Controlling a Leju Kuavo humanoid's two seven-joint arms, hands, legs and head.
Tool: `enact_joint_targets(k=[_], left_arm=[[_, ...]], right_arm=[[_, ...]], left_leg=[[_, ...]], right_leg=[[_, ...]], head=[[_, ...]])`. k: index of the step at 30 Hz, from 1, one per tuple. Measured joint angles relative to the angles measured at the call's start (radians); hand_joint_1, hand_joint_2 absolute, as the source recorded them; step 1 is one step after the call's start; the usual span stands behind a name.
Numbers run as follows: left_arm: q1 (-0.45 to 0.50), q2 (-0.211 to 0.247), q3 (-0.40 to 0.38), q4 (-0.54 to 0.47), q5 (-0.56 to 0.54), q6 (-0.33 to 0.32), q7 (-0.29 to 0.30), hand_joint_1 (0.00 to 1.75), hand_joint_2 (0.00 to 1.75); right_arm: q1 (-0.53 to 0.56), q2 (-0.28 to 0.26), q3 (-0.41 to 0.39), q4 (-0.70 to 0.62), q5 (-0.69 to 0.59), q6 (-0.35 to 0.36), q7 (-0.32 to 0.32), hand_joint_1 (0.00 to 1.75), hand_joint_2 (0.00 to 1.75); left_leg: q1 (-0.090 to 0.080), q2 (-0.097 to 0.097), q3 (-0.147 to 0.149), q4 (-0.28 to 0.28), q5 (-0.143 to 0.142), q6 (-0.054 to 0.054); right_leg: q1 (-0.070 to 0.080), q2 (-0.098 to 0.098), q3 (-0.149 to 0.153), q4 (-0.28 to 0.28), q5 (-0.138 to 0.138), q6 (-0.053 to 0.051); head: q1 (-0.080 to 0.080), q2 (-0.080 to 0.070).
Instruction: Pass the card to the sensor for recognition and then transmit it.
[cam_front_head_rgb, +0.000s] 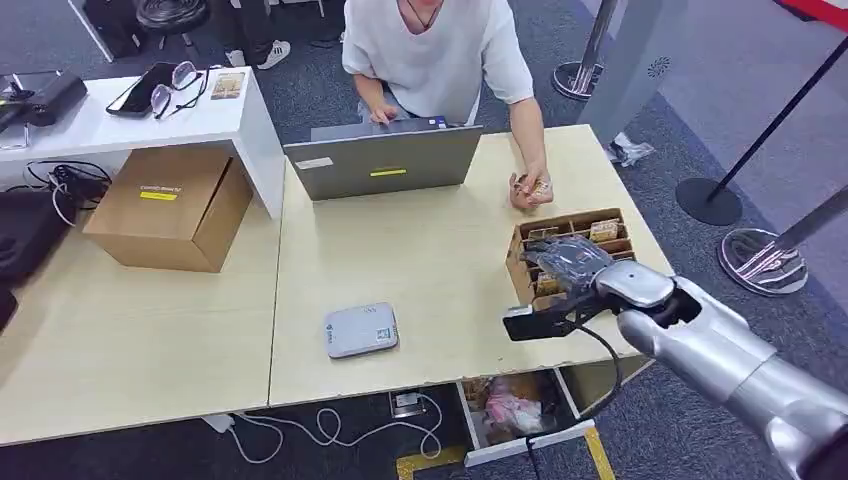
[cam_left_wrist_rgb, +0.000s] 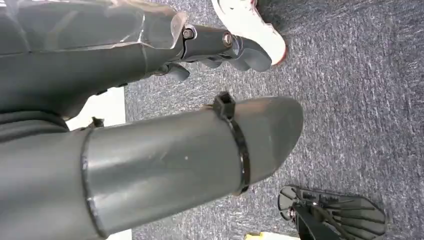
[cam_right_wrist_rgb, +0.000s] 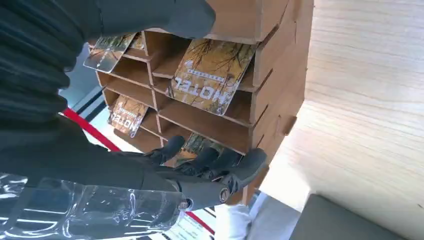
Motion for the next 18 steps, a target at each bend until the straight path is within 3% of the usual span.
enact_joint_targets(k=[18], left_arm=[[0.005,0.005,0.0,0.01,0.013,0.005,-0.008,0.0,0.0]], right_arm=[[0.028,-0.075,-0.052,-0.034,-0.032,-0.005,0.035,0.52,1.75]], left_leg=[[0.0,0.0,0.0,0.0,0.0,0.0]], right_leg=[[0.0,0.0,0.0,0.0,0.0,0.0]], head=[[0.0,0.0]])
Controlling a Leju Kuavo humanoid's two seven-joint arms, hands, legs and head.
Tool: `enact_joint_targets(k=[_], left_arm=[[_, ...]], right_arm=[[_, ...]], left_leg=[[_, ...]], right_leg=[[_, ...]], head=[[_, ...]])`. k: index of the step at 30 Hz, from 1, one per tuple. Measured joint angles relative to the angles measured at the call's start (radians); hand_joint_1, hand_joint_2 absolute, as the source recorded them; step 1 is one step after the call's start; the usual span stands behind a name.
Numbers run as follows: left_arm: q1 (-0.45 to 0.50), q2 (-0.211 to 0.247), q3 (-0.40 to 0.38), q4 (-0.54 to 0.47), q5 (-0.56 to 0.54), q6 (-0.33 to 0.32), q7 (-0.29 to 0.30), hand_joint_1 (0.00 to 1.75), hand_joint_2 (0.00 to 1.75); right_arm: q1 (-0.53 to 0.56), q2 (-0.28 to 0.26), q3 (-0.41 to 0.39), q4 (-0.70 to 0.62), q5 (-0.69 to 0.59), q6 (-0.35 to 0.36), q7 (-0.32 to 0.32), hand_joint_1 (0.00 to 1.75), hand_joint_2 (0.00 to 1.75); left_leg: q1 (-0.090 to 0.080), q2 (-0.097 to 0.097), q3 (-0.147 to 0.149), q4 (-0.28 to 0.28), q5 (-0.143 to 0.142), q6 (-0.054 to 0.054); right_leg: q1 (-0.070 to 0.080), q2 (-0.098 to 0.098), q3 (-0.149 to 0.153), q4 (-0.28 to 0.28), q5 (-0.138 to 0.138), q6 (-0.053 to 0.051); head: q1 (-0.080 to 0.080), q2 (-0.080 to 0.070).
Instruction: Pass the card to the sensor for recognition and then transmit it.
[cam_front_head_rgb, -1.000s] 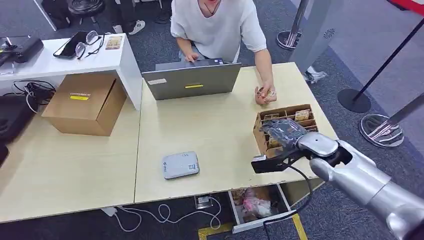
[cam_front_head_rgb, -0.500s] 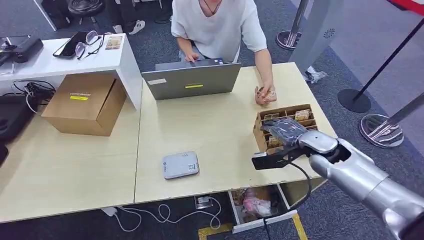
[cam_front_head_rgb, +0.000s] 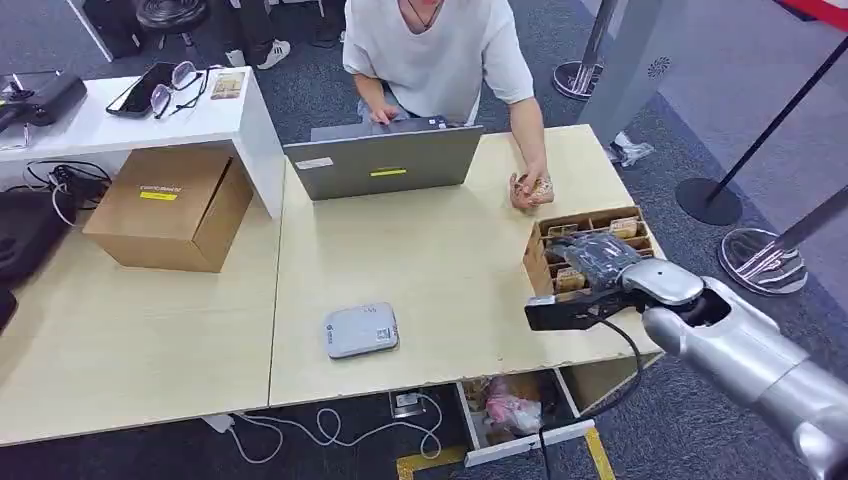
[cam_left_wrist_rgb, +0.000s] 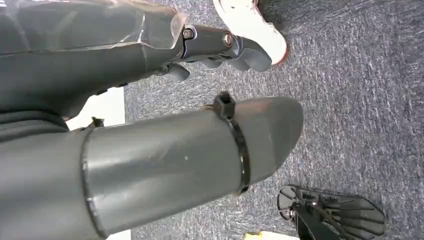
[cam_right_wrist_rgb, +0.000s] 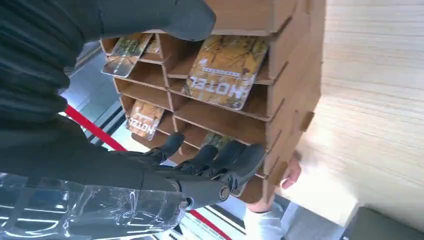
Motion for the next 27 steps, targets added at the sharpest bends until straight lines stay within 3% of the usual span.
enact_joint_targets(k=[3,6,8,12,27], left_arm=[[-0.005,-0.003,0.0,0.002,0.005,-0.016,0.007,0.0,0.0],[-0.053,-0.031,0.016,-0.001,0.017,-0.018,0.088,0.0,0.0],[-0.092,-0.047,0.024,-0.002,0.02,-0.016,0.105,0.0,0.0],[-0.113,-0.075,0.048,-0.002,0.027,-0.01,0.109,0.0,0.0],[-0.116,-0.079,0.072,-0.002,-0.021,-0.022,0.084,0.0,0.0]], right_arm=[[-0.001,-0.003,-0.008,-0.017,0.009,0.005,0.0,0.52,1.75],[-0.04,0.037,0.001,-0.008,0.028,0.024,-0.012,0.54,1.75],[-0.061,0.055,0.006,-0.005,0.025,0.025,-0.019,0.56,1.75],[-0.081,0.062,0.021,-0.004,0.014,0.023,-0.021,0.56,1.75],[-0.079,0.035,0.046,-0.003,-0.028,0.023,0.0,0.56,1.75]], left_leg=[[0.0,0.0,0.0,0.0,0.0,0.0],[0.0,0.0,0.0,0.0,0.001,0.0],[0.0,-0.002,0.0,0.0,0.003,0.001],[0.0,-0.004,0.0,0.0,0.004,-0.001],[0.0,-0.004,0.0,0.0,0.004,0.0]], right_leg=[[0.0,0.0,0.0,0.0,0.0,0.0],[0.0,0.0,0.0,0.0,0.001,0.0],[0.0,-0.001,0.001,0.0,0.001,0.001],[0.0,-0.002,0.001,0.0,0.002,0.001],[0.0,-0.002,0.001,0.0,0.002,0.002]], head=[[0.0,0.0],[-0.001,0.0],[0.0,0.0],[0.0,0.0],[0.0,0.0]])
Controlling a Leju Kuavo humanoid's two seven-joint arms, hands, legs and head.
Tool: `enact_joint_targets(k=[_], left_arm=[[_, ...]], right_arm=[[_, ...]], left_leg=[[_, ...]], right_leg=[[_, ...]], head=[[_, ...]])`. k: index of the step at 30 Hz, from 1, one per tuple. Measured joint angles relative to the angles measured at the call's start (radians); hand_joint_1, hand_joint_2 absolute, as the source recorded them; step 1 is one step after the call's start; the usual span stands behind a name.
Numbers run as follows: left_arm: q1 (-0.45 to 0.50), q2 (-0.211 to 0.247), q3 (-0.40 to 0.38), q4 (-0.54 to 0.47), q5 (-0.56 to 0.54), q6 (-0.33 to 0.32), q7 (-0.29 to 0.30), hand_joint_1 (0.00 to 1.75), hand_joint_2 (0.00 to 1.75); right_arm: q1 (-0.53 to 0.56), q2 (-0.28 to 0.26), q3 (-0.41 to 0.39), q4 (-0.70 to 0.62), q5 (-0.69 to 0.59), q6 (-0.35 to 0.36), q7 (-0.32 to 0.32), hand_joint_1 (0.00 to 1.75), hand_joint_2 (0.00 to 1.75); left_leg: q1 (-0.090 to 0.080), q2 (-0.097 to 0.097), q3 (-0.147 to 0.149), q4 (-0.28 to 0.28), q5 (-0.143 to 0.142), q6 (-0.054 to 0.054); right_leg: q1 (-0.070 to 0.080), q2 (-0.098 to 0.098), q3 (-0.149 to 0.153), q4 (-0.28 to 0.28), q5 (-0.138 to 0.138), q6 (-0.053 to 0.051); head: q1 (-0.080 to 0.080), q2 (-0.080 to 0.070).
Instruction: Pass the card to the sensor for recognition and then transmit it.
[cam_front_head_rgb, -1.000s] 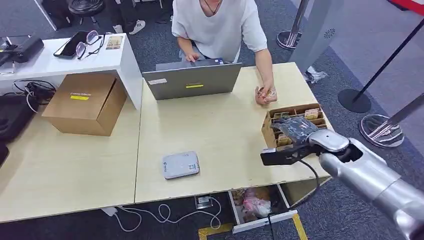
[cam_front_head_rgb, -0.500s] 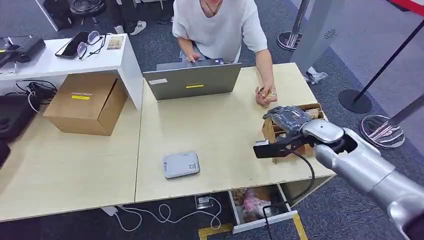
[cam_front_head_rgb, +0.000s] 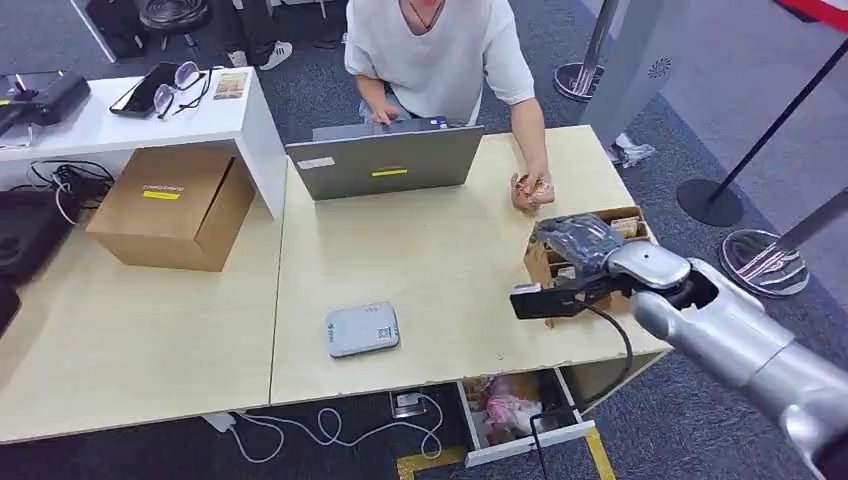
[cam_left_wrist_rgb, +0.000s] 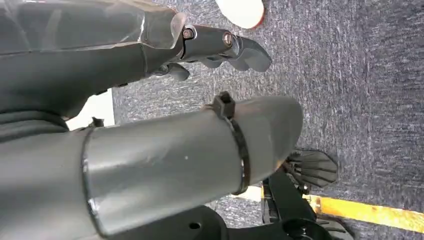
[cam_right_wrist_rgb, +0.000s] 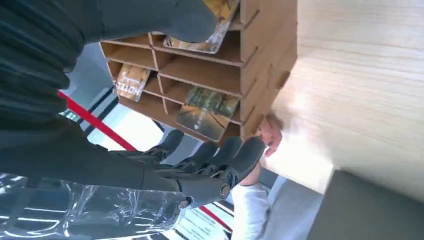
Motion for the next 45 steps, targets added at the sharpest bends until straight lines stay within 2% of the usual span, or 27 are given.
enact_joint_targets(k=[15,19,22,23,29,31,32,34,35,37,38,39,42,45], left_arm=[[0.001,0.006,0.007,0.0,-0.011,0.0,0.0,0.0,0.0],[0.001,0.005,0.013,0.0,0.017,0.004,0.005,0.0,0.0],[0.0,0.003,0.017,0.0,0.021,0.011,0.006,0.0,0.0],[-0.001,0.003,0.019,0.0,0.021,0.011,0.006,0.0,0.0],[0.001,0.006,0.02,0.0,-0.002,0.0,0.006,0.0,0.0],[0.0,0.006,0.02,0.0,-0.005,0.0,0.006,0.0,0.0],[0.0,0.006,0.02,0.0,-0.006,0.0,0.006,0.0,0.0],[0.0,0.006,0.02,0.0,-0.007,0.0,0.008,0.0,0.0],[0.0,0.006,0.02,0.0,-0.008,0.0,0.008,0.0,0.0],[0.0,0.006,0.02,0.0,-0.008,0.0,0.008,0.0,0.0],[0.0,0.006,0.02,0.0,-0.008,0.0,0.008,0.0,0.0],[0.0,0.006,0.02,0.0,-0.008,0.0,0.008,0.0,0.0],[0.0,0.006,0.02,0.0,-0.009,0.0,0.008,0.0,0.0],[-0.001,0.006,0.02,0.0,-0.012,0.0,0.008,0.0,0.0]], right_arm=[[0.028,-0.048,0.004,-0.017,-0.024,-0.009,0.027,0.58,1.75],[0.03,-0.052,0.002,-0.018,-0.024,-0.013,0.027,0.58,1.75],[0.03,-0.055,0.001,-0.019,-0.024,-0.012,0.027,0.65,1.75],[0.031,-0.056,0.001,-0.019,-0.024,-0.012,0.027,0.59,1.75],[0.042,-0.062,0.001,-0.019,-0.026,-0.012,0.027,0.68,1.75],[0.044,-0.062,0.001,-0.019,-0.026,-0.012,0.027,0.84,1.75],[0.045,-0.062,0.001,-0.019,-0.027,-0.012,0.027,0.86,1.75],[0.047,-0.062,0.001,-0.019,-0.028,-0.012,0.029,0.79,1.75],[0.049,-0.062,0.001,-0.019,-0.028,-0.012,0.029,0.63,1.75],[0.052,-0.062,0.001,-0.018,-0.027,-0.012,0.029,0.59,1.75],[0.054,-0.062,0.001,-0.018,-0.027,-0.012,0.029,0.47,1.75],[0.056,-0.062,0.001,-0.018,-0.027,-0.012,0.029,0.44,1.75],[0.059,-0.062,0.0,-0.017,-0.028,-0.012,0.03,0.52,1.75],[0.061,-0.062,0.0,-0.016,-0.029,-0.011,0.031,0.52,1.75]], left_leg=[[0.0,0.0,0.0,0.0,0.0,0.0],[0.0,0.0,0.0,0.0,0.0,0.0],[0.0,0.0,0.0,0.0,0.0,0.0],[0.0,0.0,0.0,0.0,0.0,0.0],[0.0,0.0,0.0,0.0,0.0,0.0],[0.0,0.0,0.0,0.0,0.0,0.0],[0.0,0.0,0.0,0.0,0.0,0.0],[0.0,0.0,0.0,0.0,0.0,0.0],[0.0,0.0,0.0,0.0,0.0,0.0],[0.0,0.0,0.0,0.0,0.0,0.0],[0.0,0.0,0.0,0.0,0.0,0.0],[0.0,0.0,0.0,0.0,0.0,0.0],[0.0,0.0,0.0,0.0,0.0,0.0],[0.0,0.0,0.0,0.0,0.0,0.0]], right_leg=[[0.0,0.0,0.0,0.0,0.0,0.0],[0.0,0.0,0.0,0.0,0.0,0.0],[0.0,0.0,0.0,0.0,0.0,0.0],[0.0,0.0,0.0,0.0,0.0,0.0],[0.0,0.0,0.0,0.0,0.0,0.0],[0.0,0.0,0.0,0.0,0.0,0.0],[0.0,0.0,0.0,0.0,0.0,0.0],[0.0,0.0,0.0,0.0,0.0,0.0],[0.0,0.0,0.0,0.0,0.0,0.0],[0.0,0.0,0.0,0.0,0.0,0.0],[0.0,0.0,0.0,0.0,0.0,0.0],[0.0,0.0,0.0,0.0,0.0,0.0],[0.0,0.0,0.0,0.0,0.0,0.0],[0.0,0.0,0.0,0.0,0.0,0.0]], head=[[0.0,0.0],[0.0,0.0],[0.0,0.0],[0.0,0.0],[0.0,0.0],[0.0,0.0],[0.0,0.0],[0.0,0.0],[0.0,0.0],[0.0,0.0],[0.0,0.0],[0.0,0.0],[0.0,0.0],[0.0,0.0]])
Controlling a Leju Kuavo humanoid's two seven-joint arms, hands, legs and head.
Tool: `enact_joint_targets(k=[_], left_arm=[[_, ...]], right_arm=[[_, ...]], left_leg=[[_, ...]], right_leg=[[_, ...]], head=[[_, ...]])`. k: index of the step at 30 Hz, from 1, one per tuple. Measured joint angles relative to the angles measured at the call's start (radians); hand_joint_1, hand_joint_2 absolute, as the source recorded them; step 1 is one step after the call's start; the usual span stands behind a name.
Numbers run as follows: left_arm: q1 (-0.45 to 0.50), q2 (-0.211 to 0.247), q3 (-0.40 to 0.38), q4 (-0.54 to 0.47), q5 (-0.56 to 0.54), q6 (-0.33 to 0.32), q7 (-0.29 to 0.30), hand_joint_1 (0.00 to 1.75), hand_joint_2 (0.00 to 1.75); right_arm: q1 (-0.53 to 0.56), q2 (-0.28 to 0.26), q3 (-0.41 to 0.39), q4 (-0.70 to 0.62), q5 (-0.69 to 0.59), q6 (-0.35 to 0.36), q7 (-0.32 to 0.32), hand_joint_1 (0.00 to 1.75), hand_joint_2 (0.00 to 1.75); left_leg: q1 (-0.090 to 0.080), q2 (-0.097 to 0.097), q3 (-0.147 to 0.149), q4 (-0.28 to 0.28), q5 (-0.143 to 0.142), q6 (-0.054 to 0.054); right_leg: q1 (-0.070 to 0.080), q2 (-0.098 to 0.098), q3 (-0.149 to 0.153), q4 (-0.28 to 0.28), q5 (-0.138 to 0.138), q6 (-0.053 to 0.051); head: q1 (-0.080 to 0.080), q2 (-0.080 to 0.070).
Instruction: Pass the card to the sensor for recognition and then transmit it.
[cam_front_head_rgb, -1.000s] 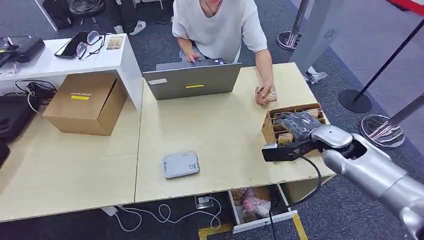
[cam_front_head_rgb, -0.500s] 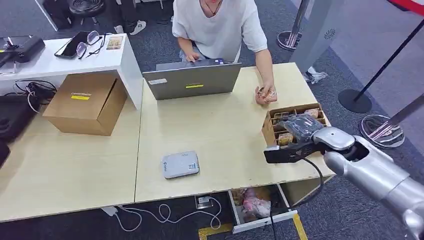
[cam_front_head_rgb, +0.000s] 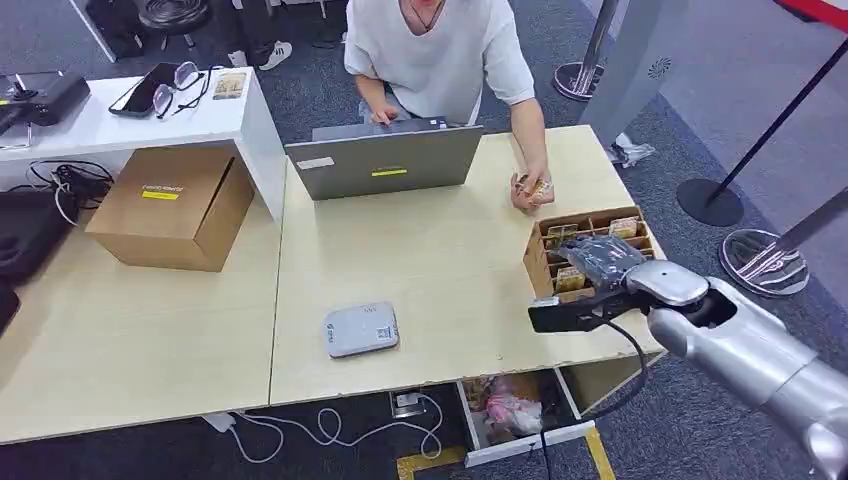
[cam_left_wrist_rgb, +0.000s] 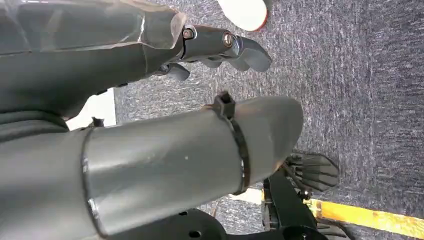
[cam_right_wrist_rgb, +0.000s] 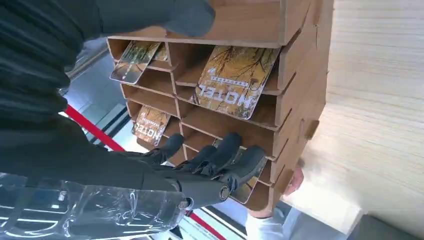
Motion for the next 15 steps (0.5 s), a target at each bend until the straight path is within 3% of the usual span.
enact_joint_targets(k=[4,6,10,12,14,15], left_arm=[[-0.001,0.0,0.001,0.0,-0.002,0.0,0.0,0.0,0.0],[-0.001,0.0,0.001,0.0,-0.002,0.0,0.0,0.0,0.0],[-0.001,0.0,0.002,0.0,0.0,0.0,0.0,0.0,0.0],[-0.001,0.0,0.002,0.0,0.002,0.0,0.0,0.0,0.0],[-0.001,0.0,0.003,0.0,0.005,0.0,0.001,0.0,0.0],[-0.002,0.0,0.003,0.0,0.007,0.0,0.002,0.0,0.0]], right_arm=[[0.003,0.0,0.0,0.002,0.0,0.002,0.0,0.45,1.75],[0.003,0.0,0.0,0.002,0.0,0.002,0.0,0.58,1.75],[0.003,0.001,0.0,0.006,-0.001,0.009,-0.005,0.66,1.75],[0.003,0.003,0.0,0.011,0.0,0.011,-0.01,0.98,1.75],[-0.004,0.007,0.001,0.017,0.0,0.011,-0.014,1.15,1.75],[-0.007,0.009,0.001,0.019,0.0,0.011,-0.016,1.12,1.75]], left_leg=[[0.0,0.0,0.0,0.0,0.0,0.0],[0.0,0.0,0.0,0.0,0.0,0.0],[0.0,0.0,0.0,0.0,0.0,0.0],[0.0,0.0,0.0,0.0,0.0,0.0],[0.0,0.0,0.0,0.0,0.0,0.0],[0.0,0.0,0.0,0.0,0.0,0.0]], right_leg=[[0.0,0.0,0.0,0.0,0.0,0.0],[0.0,0.0,0.0,0.0,0.0,0.0],[0.0,0.0,0.0,0.0,0.0,0.0],[0.0,0.0,0.0,0.0,0.0,0.0],[0.0,0.0,0.0,0.0,0.0,0.0],[0.0,0.0,0.0,0.0,0.0,0.0]], head=[[0.0,0.0],[0.0,0.0],[0.0,0.0],[0.0,0.0],[0.0,0.0],[0.0,0.0]])
